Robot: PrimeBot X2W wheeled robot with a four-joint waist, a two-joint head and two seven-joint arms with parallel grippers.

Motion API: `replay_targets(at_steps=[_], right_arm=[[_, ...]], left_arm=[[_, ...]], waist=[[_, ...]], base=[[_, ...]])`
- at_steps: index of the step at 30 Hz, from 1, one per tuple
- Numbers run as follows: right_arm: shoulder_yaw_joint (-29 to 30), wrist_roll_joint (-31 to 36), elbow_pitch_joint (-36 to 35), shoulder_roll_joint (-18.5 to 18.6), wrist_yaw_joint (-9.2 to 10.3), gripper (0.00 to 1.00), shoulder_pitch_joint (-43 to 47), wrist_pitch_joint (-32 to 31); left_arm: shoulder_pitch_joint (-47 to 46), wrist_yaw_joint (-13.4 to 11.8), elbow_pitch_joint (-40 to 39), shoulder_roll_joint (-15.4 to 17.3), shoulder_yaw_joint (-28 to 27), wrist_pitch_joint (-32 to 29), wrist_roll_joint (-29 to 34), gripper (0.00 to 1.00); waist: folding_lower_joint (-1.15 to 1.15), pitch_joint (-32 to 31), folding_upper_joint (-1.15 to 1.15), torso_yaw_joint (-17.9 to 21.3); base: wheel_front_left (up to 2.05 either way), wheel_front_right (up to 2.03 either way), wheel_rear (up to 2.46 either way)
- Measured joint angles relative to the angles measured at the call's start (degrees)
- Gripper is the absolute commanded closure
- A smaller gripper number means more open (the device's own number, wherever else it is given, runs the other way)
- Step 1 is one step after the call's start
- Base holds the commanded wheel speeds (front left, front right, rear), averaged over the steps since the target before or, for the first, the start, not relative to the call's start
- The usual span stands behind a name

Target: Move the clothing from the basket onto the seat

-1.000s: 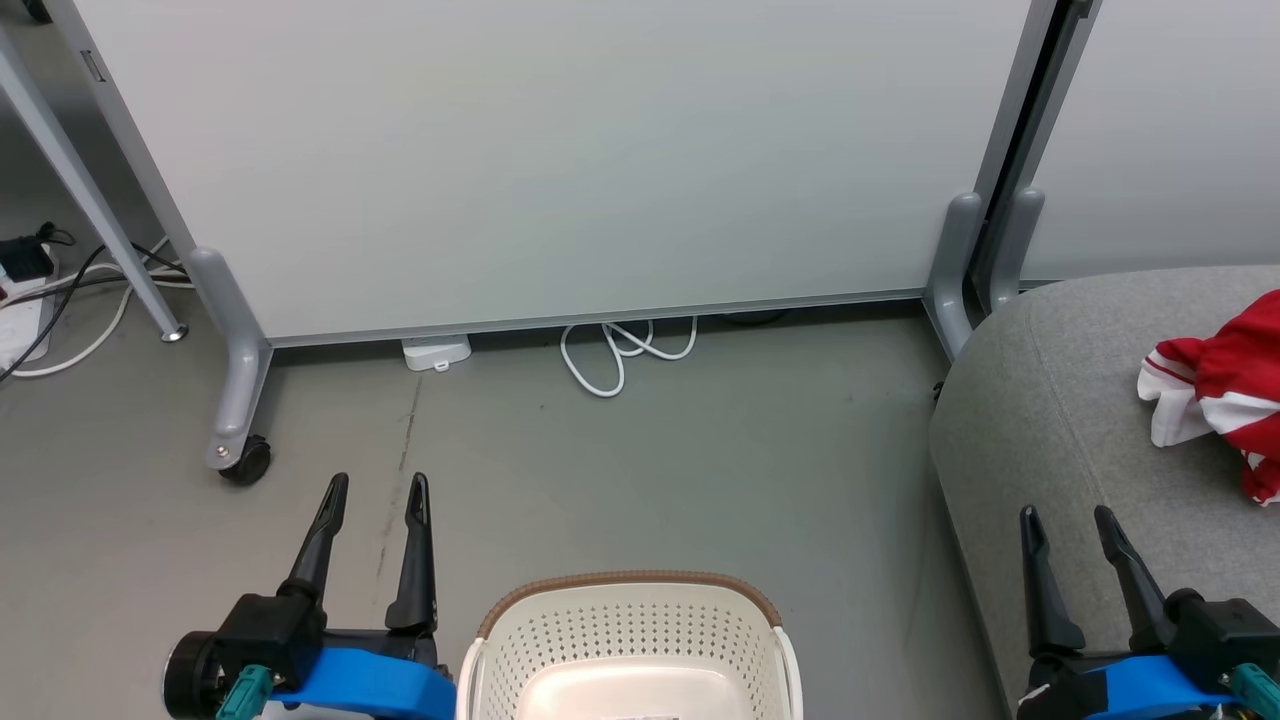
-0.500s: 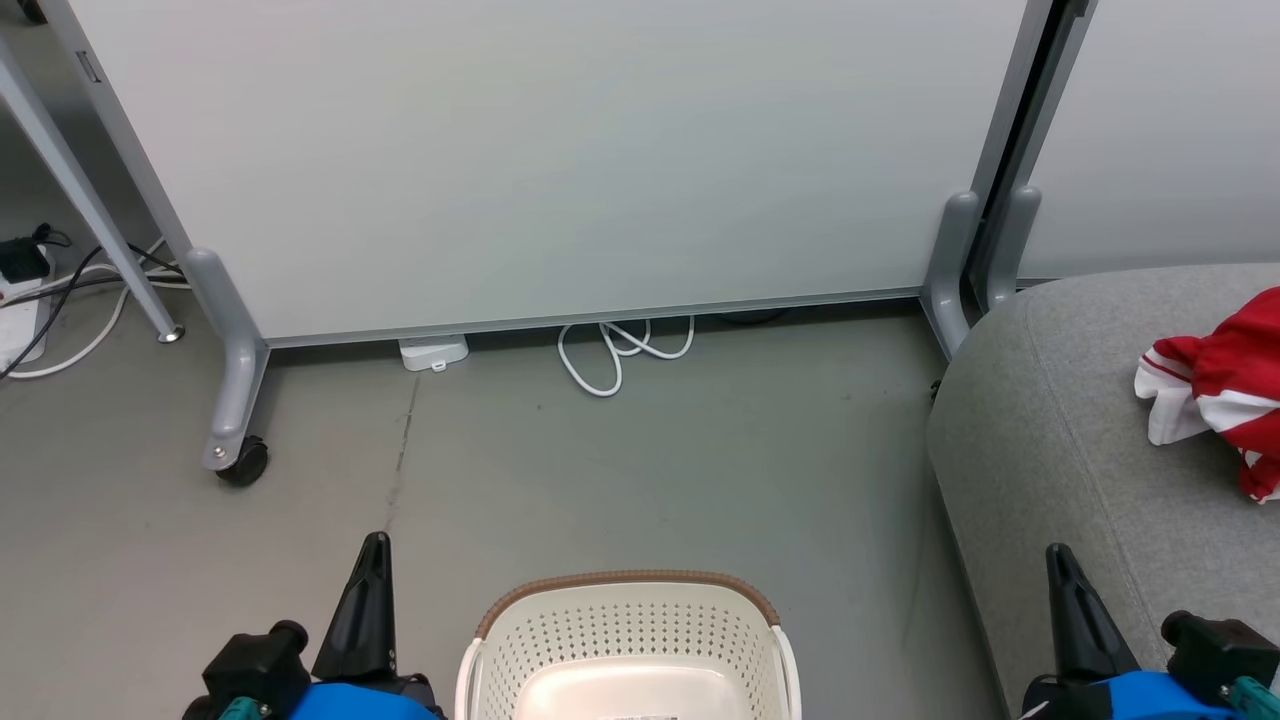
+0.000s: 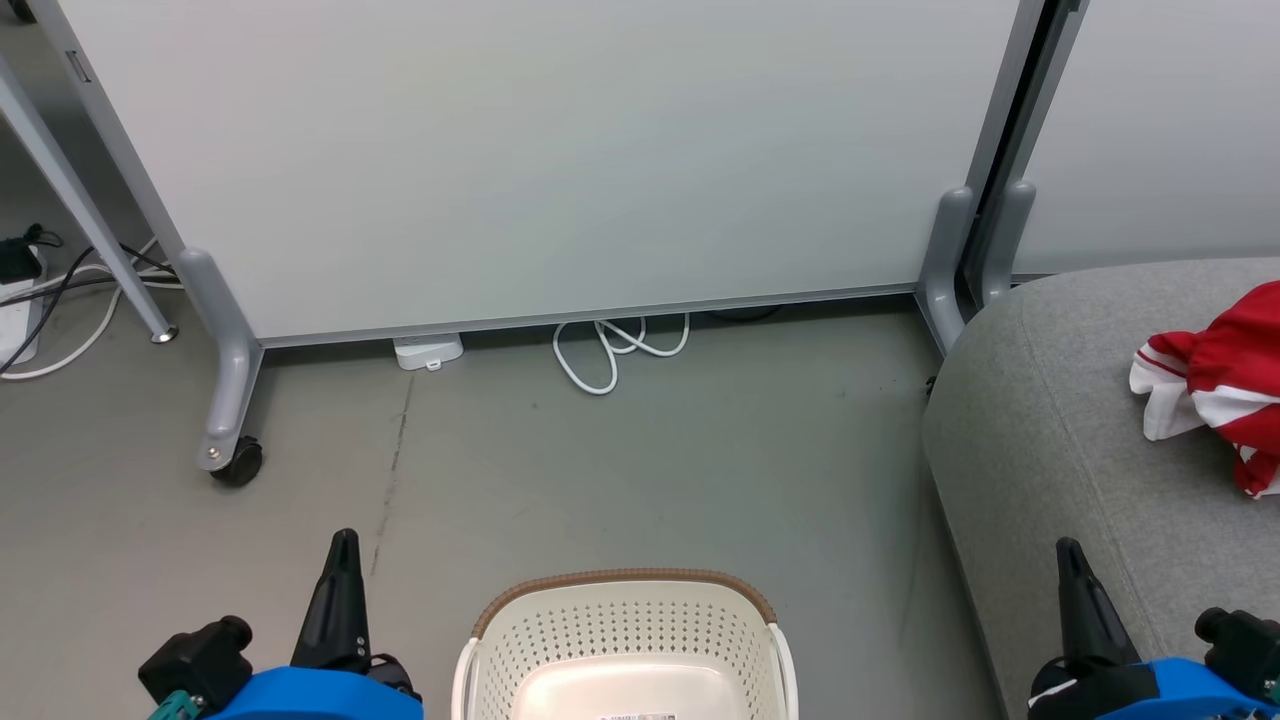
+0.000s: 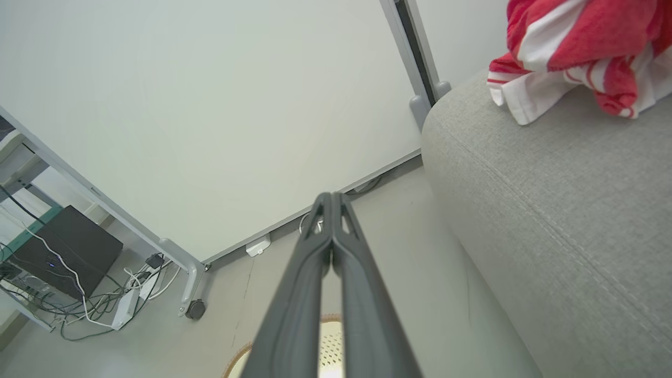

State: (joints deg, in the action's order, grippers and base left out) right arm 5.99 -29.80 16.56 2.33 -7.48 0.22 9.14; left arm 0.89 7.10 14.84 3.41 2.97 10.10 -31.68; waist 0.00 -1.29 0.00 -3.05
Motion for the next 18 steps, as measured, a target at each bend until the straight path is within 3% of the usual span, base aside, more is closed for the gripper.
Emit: replay_targets(at_steps=[18], right_arm=[[0.1, -15.5, -0.6, 0.0, 0.00, 1.00, -1.2, -3.7]], left_arm=[[-1.5, 0.0, -0.1, 0.4, -1.5, -3.5, -15.7, 1.00]], waist=[[0.00, 0.3, 0.00, 0.5]], base=[[0.00, 0.00, 0.00]])
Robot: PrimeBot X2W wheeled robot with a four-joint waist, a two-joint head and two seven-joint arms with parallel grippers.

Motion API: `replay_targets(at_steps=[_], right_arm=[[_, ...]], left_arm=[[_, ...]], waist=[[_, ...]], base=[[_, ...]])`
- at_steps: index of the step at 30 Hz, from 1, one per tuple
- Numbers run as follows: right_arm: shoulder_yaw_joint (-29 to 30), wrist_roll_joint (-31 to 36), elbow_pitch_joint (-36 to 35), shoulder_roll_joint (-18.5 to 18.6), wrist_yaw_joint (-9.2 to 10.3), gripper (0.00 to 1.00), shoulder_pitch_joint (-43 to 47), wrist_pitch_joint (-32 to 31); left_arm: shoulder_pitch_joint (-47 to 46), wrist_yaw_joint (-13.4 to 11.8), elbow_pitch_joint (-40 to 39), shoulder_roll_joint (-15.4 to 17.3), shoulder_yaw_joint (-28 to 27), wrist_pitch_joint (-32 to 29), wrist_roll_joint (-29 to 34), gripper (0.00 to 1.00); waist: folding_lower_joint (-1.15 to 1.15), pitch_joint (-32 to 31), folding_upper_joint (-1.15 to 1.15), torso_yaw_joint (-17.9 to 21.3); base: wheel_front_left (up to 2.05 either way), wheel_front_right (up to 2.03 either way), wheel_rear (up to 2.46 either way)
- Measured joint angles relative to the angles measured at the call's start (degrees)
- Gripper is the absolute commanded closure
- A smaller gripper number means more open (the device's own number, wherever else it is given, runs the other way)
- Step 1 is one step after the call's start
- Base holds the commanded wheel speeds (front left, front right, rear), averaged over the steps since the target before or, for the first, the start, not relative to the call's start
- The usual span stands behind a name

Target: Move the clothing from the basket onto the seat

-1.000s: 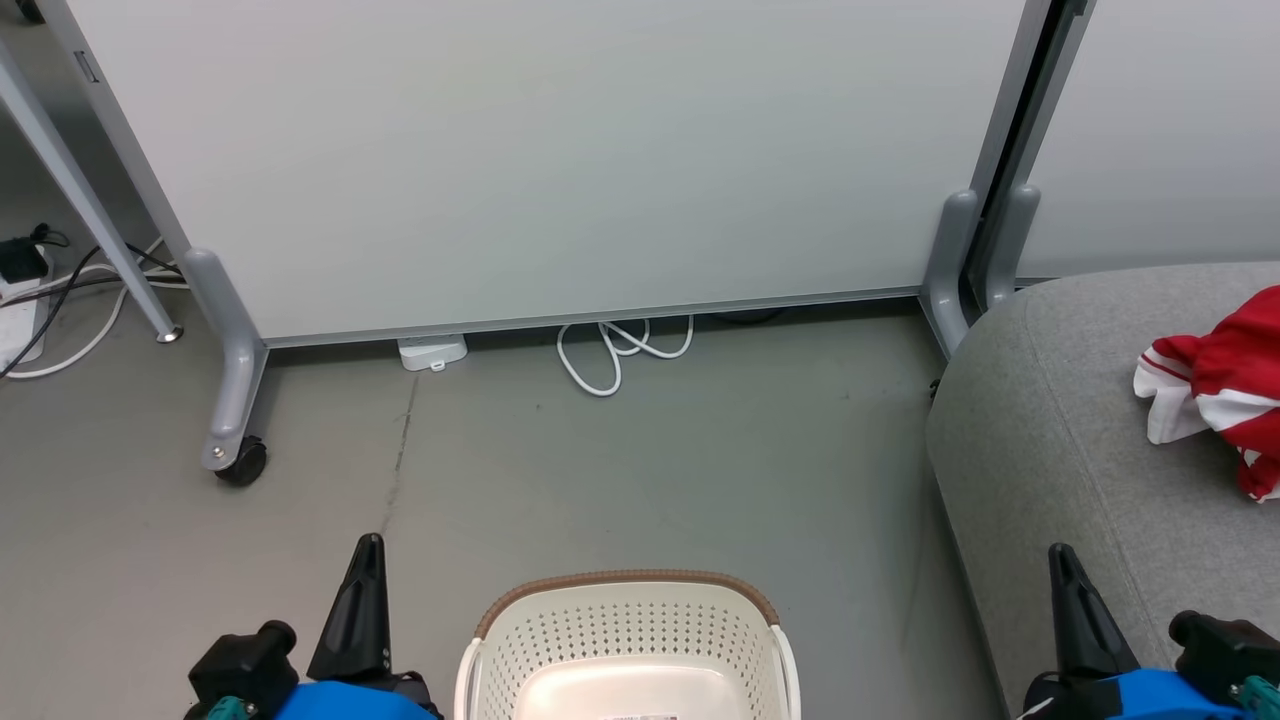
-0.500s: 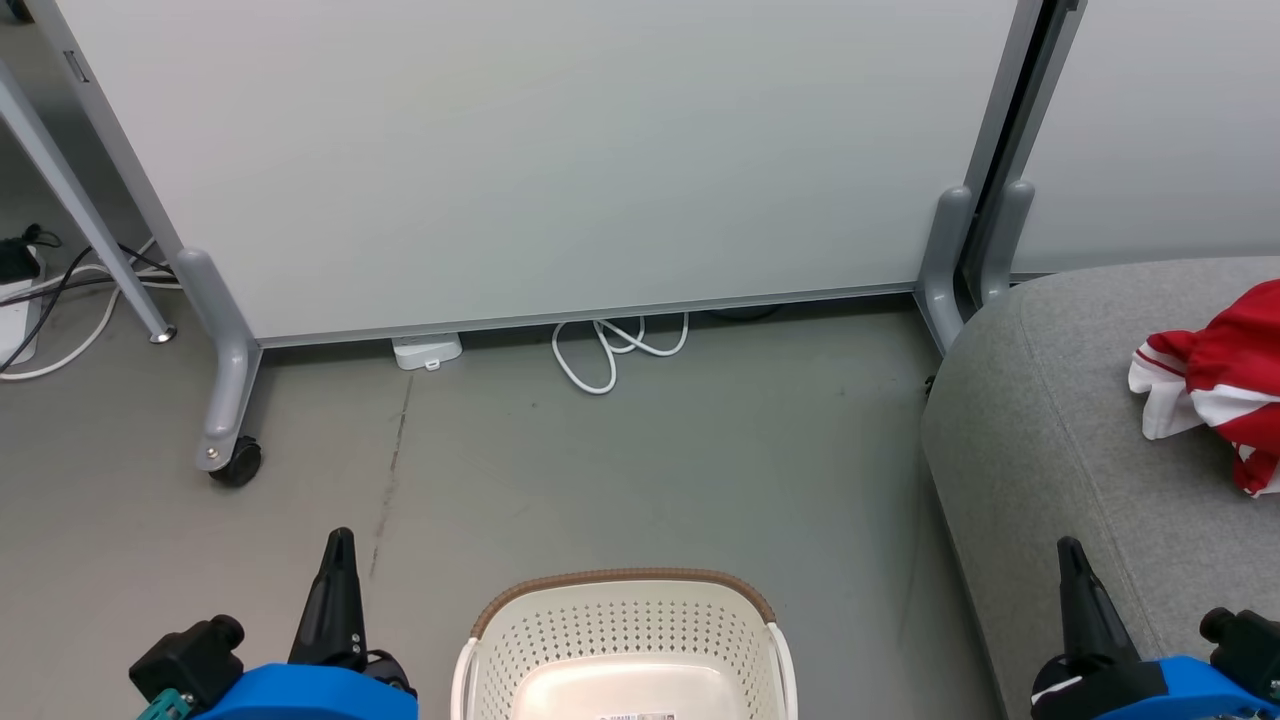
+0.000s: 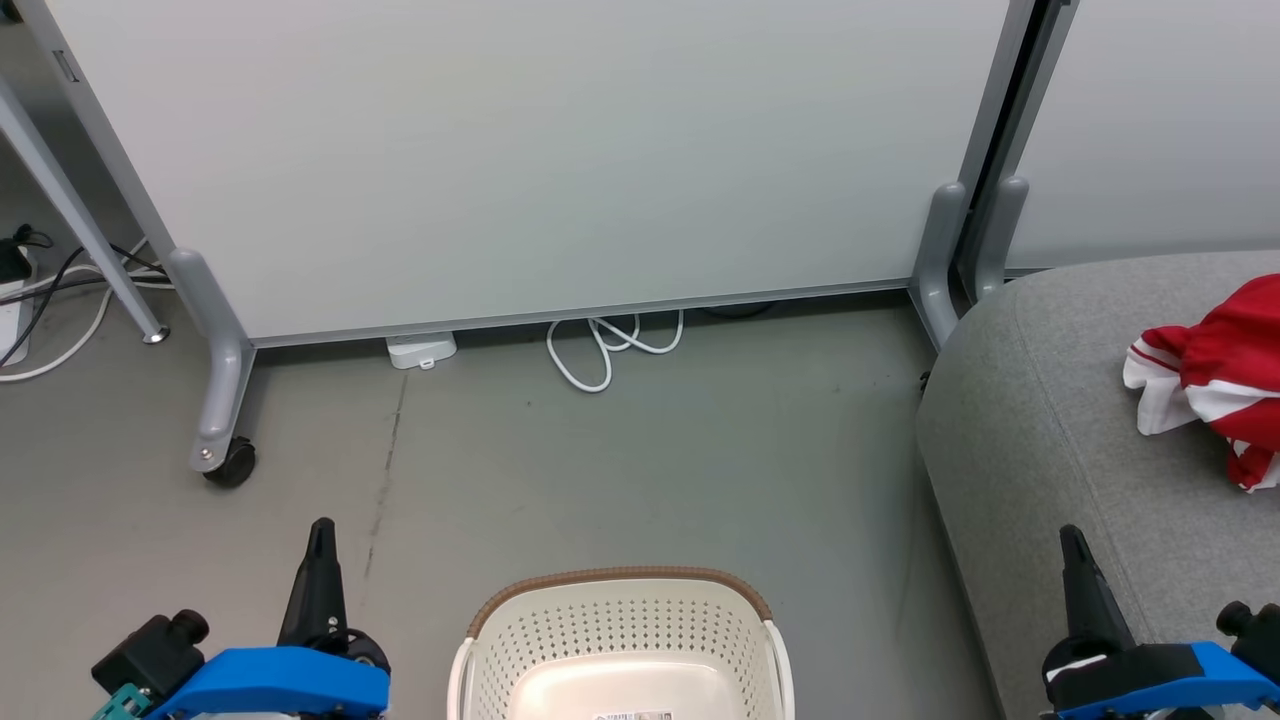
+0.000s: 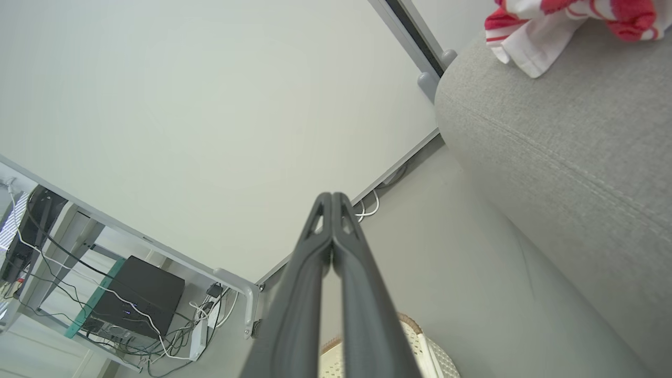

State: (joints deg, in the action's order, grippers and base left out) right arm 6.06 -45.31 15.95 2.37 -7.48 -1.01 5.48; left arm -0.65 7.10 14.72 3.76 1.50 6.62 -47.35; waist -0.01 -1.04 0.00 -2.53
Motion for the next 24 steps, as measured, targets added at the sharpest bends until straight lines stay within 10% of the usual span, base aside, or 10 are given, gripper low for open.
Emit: replay_targets(at_steps=[24], right_arm=[[0.1, -16.5, -0.6, 0.1, 0.00, 1.00, -1.7, -4.4]], left_arm=[[-1.9, 0.0, -0.2, 0.2, -2.2, -4.0, -16.4, 1.00]], waist=[[0.00, 0.3, 0.00, 0.7]], base=[[0.00, 0.00, 0.00]])
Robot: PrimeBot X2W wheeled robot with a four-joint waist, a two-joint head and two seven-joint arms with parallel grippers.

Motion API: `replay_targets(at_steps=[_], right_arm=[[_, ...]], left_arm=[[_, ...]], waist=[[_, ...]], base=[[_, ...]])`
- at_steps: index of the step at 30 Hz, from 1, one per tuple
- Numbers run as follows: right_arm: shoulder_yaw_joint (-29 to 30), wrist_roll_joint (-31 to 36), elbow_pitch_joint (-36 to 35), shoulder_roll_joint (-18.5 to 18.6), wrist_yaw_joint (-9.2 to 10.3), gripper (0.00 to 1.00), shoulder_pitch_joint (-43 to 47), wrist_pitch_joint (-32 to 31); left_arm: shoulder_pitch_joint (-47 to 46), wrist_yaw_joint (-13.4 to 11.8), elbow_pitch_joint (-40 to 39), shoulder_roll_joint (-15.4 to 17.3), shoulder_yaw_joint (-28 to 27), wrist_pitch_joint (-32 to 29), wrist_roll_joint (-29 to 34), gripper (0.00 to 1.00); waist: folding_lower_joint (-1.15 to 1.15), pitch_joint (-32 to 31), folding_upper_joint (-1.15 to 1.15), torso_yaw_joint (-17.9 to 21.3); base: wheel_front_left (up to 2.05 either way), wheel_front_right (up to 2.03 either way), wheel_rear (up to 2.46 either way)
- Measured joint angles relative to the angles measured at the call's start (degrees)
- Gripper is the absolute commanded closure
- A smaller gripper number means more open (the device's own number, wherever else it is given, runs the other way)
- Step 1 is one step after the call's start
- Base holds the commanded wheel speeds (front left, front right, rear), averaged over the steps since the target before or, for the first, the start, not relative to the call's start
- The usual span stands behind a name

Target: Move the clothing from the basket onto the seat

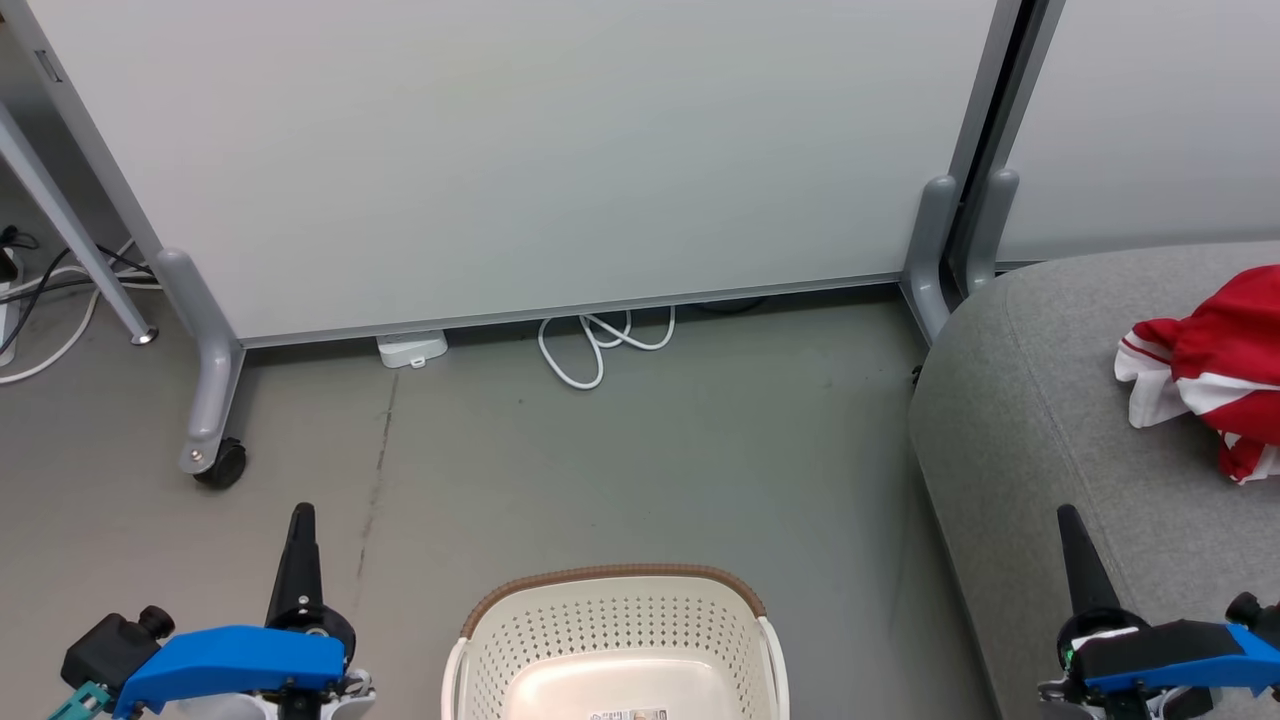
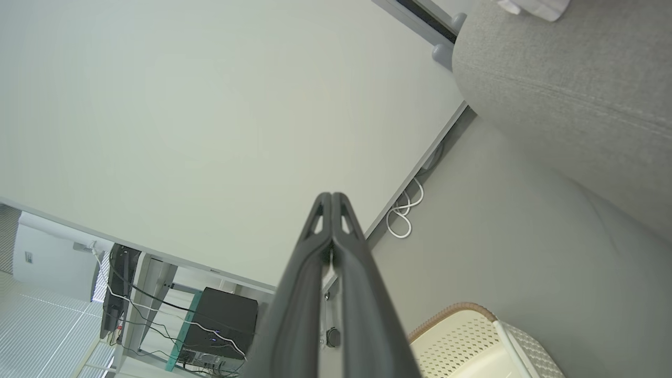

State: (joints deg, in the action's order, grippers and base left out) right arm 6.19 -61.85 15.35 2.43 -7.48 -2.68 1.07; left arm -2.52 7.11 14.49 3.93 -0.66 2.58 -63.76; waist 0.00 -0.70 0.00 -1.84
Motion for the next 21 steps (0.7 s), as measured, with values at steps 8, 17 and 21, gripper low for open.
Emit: replay_targets(at_steps=[8, 17, 21], right_arm=[[0.0, -4.8, -0.2, 0.0, 0.00, 1.00, -0.6, -1.1], [0.1, -9.6, -0.4, 0.1, 0.00, 1.00, -1.0, -2.5], [0.1, -11.8, -0.5, 0.1, 0.00, 1.00, -1.3, -3.0]], left_arm=[[-0.3, 0.0, -0.1, 0.0, -0.5, -1.1, -4.8, 1.00], [-1.0, 0.0, -0.1, 0.0, -1.2, -2.5, -9.6, 1.00], [-1.2, 0.0, -0.1, 0.0, -1.6, -3.0, -11.6, 1.00]], waist=[[0.00, 0.1, 0.00, 0.2], [0.00, 0.2, 0.00, 0.5], [0.00, 0.3, 0.00, 0.6]], base=[[0.00, 0.00, 0.00], [0.00, 0.00, 0.00], [0.00, 0.00, 0.00]])
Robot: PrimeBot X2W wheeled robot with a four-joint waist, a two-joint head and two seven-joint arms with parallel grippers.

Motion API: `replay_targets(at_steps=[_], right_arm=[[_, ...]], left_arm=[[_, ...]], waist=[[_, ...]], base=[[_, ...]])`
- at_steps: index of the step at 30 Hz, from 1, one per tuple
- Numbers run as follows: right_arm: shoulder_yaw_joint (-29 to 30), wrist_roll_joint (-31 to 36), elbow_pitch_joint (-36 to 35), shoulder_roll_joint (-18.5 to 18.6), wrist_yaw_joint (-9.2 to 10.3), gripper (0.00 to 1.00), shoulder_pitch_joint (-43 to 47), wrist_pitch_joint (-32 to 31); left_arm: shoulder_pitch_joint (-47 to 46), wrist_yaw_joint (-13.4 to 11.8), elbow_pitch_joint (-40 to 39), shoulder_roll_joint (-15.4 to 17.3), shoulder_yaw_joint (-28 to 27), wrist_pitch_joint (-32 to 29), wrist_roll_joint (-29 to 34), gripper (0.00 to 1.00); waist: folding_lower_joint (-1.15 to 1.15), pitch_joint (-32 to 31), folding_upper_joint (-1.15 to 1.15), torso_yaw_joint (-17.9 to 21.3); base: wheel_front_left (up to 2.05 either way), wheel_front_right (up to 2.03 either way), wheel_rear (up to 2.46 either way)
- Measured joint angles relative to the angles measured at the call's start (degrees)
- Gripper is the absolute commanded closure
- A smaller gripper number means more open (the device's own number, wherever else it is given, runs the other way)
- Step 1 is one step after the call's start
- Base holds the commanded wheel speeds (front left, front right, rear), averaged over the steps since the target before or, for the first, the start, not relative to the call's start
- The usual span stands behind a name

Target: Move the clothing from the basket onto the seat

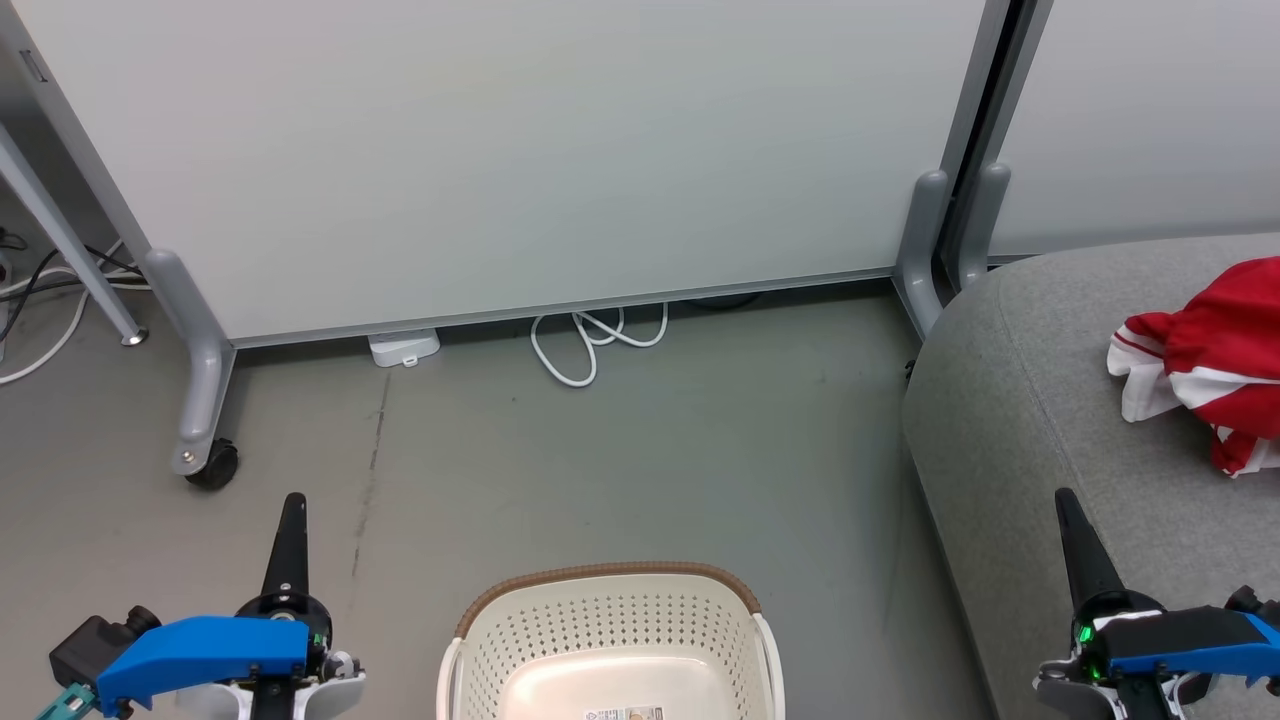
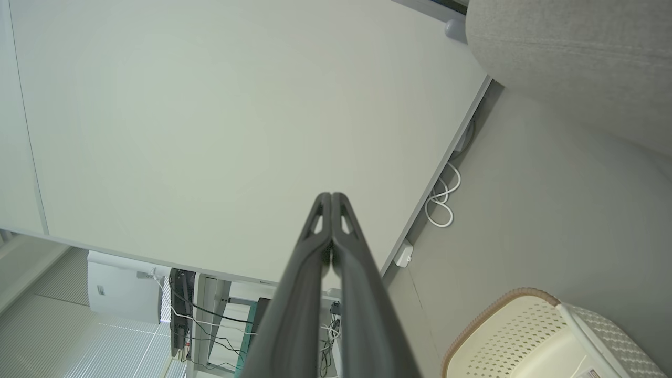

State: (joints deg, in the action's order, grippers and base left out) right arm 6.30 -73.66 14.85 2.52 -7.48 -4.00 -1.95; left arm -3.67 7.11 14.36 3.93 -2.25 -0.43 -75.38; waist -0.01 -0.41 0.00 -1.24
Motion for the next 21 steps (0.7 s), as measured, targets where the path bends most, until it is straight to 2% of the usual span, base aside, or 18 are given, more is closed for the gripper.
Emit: replay_targets(at_steps=[21], right_arm=[[0.1, -9.9, -0.4, 0.1, 0.00, 1.00, -1.1, -2.5]], left_arm=[[-1.2, 0.0, -0.1, 0.0, -1.5, -2.6, -9.5, 1.00]], waist=[[0.01, 0.3, 0.00, 0.6]], base=[[0.00, 0.00, 0.00]])
